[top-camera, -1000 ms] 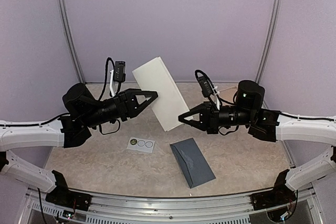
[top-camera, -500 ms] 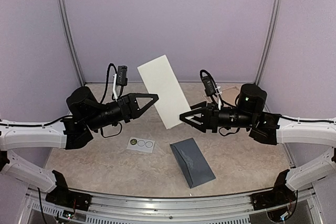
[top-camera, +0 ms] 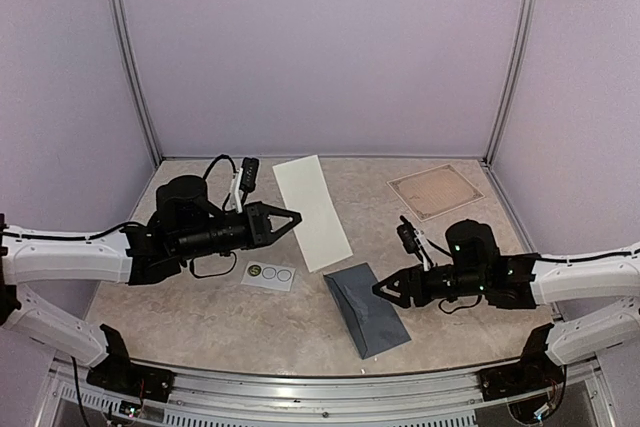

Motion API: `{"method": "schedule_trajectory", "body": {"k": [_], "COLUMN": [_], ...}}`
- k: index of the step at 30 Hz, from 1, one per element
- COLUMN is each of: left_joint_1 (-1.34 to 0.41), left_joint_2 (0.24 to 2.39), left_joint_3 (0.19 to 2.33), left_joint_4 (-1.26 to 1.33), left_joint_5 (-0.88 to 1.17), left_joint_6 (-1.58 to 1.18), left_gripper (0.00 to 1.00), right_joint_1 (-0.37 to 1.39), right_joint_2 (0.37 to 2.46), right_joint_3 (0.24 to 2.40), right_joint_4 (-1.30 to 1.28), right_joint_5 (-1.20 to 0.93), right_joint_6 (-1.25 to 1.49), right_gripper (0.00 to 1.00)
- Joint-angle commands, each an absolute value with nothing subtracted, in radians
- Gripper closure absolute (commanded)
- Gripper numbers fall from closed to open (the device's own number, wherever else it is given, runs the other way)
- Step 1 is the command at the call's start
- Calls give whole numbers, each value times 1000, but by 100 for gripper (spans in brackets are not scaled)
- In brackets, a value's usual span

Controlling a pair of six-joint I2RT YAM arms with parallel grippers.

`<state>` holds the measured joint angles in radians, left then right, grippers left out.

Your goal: Place the letter into the envelope and seal it

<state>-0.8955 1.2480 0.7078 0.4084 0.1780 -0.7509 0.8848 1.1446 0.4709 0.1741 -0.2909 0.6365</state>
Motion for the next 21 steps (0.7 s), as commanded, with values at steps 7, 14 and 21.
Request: {"method": "schedule_trajectory", "body": {"k": [7,14,21], "left_joint_1": [-998,-1012,-1016], "left_joint_2": [1477,1549,1643], "left_joint_3": [775,797,838], "left_joint_4": [380,384,307], "left_joint_5": [243,256,278], "left_joint_6": [-938,-981,-1022], "left_gripper": [100,100,100], "right_joint_1": [897,951,965], "right_joint_2": [1119,1218,1309], "right_joint_3": [389,348,367], "right_joint_4": [149,251,263], "right_joint_5": [-269,-335,-267], "right_joint_6": [689,701,738], "right_gripper": [39,44,44]}}
